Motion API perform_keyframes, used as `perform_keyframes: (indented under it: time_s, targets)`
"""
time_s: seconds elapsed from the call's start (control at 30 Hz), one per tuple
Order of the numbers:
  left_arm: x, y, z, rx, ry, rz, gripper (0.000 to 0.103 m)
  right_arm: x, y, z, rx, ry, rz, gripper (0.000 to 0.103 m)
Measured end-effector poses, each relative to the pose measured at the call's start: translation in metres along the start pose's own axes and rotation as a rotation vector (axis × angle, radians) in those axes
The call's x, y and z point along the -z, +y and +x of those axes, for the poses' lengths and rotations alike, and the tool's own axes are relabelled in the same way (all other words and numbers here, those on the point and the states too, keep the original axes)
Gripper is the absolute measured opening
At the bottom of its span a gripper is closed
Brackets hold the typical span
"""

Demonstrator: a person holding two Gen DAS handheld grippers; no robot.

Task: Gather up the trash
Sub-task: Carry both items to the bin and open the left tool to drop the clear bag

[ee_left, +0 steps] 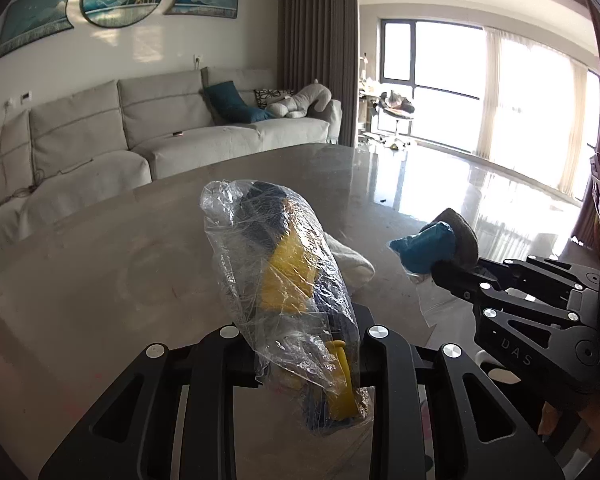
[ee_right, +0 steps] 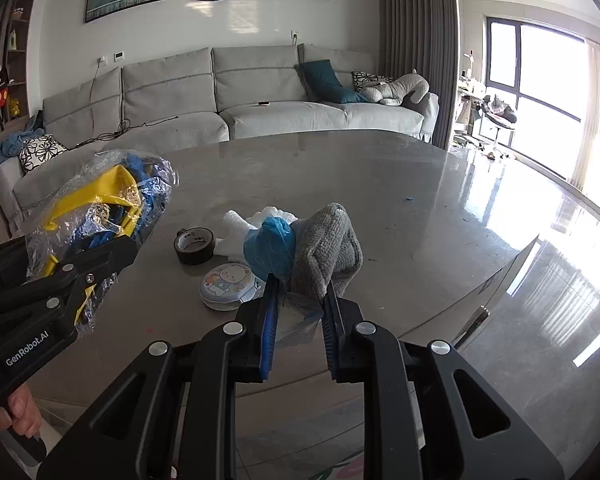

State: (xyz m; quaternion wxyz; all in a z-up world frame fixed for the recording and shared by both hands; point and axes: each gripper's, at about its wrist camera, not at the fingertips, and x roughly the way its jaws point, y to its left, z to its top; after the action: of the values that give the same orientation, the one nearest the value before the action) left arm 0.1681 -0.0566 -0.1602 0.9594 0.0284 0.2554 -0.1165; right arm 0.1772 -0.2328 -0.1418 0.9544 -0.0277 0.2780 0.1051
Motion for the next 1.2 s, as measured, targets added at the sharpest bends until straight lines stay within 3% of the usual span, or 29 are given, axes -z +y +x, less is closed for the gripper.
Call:
perform_keyframes:
  time_s: [0.37,0.67,0.93,1.2]
  targets:
    - [-0.009,-0.04,-0.014,0.068,-0.017,0.049,0.026,0.008,-0.017,-0.055,0.07,-0.054,0.023,0.022]
    - [-0.004,-0.097,-0.024,0.201,-0.006,0.11,0.026,0.034,-0.051,-0.112,0.186,-0.095,0.112,0.022]
    - [0.008,-0.139,-0.032,0.3,0.007,0.182,0.026,0.065,-0.078,-0.138,0.273,-0.073,0.16,0.022]
    - [0.031,-0.183,-0.024,0.392,0.087,0.225,0.026,0.098,-0.097,-0.151,0.343,-0.042,0.222,0.022]
